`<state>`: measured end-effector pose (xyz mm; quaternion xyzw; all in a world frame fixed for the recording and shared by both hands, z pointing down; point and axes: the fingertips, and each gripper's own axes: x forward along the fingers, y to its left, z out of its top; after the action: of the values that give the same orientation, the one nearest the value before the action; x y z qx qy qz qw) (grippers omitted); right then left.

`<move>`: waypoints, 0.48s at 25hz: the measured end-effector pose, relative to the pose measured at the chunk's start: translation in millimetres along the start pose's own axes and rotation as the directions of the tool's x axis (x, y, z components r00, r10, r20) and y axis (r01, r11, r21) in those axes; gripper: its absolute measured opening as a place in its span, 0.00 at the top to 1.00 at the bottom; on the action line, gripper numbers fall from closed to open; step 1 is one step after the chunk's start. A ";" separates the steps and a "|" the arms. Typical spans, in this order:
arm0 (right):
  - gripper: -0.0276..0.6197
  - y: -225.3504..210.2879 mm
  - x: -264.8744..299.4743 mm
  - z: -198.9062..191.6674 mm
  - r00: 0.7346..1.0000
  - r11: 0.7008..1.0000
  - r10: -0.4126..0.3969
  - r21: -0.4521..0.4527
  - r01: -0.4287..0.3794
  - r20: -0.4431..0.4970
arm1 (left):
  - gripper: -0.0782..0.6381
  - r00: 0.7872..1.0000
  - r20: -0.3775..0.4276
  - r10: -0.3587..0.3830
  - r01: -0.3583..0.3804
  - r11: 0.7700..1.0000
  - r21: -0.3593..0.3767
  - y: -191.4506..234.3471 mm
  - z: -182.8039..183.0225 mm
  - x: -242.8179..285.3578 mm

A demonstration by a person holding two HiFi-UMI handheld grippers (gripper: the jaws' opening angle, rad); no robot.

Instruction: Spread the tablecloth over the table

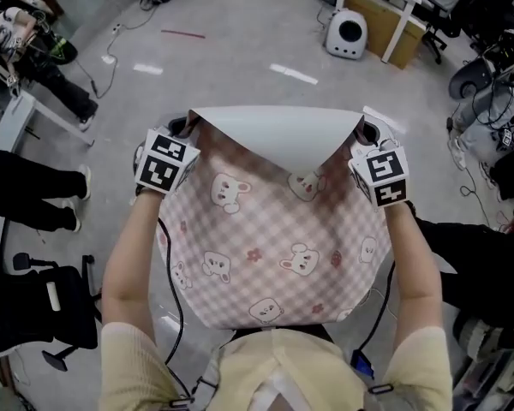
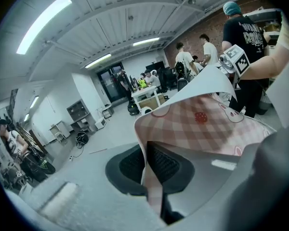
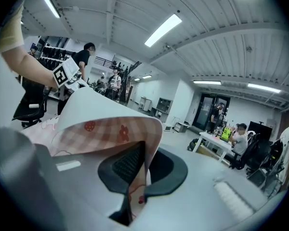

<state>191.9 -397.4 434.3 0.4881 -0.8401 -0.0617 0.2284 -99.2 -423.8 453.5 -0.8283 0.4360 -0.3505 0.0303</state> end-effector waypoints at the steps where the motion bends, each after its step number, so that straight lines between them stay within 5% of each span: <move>1: 0.94 0.6 -6.6 7.0 1.000 1.000 0.020 -0.002 -0.020 -0.015 | 0.88 1.000 -0.026 -0.013 0.013 1.000 0.001 -1.1 2.9 -7.7; 4: 0.94 18.3 2.5 -13.7 0.996 0.998 0.067 -0.003 -0.067 -0.052 | 0.88 0.996 -0.077 -0.042 0.043 0.999 0.009 -8.5 -24.4 4.2; 8: 0.94 16.0 64.2 -79.4 0.993 0.997 0.075 0.004 -0.075 -0.087 | 0.87 0.992 -0.106 -0.069 0.074 0.996 0.046 -11.5 -67.5 86.8; 12: 0.93 29.6 33.3 -53.0 0.983 0.993 0.122 0.023 -0.120 -0.137 | 0.87 0.982 -0.158 -0.101 0.111 0.992 0.058 -17.5 -61.3 40.9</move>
<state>178.1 -404.0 501.8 0.4411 -0.8507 -0.0075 0.2859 -108.8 -427.8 528.5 -0.8191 0.3803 -0.4294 0.0050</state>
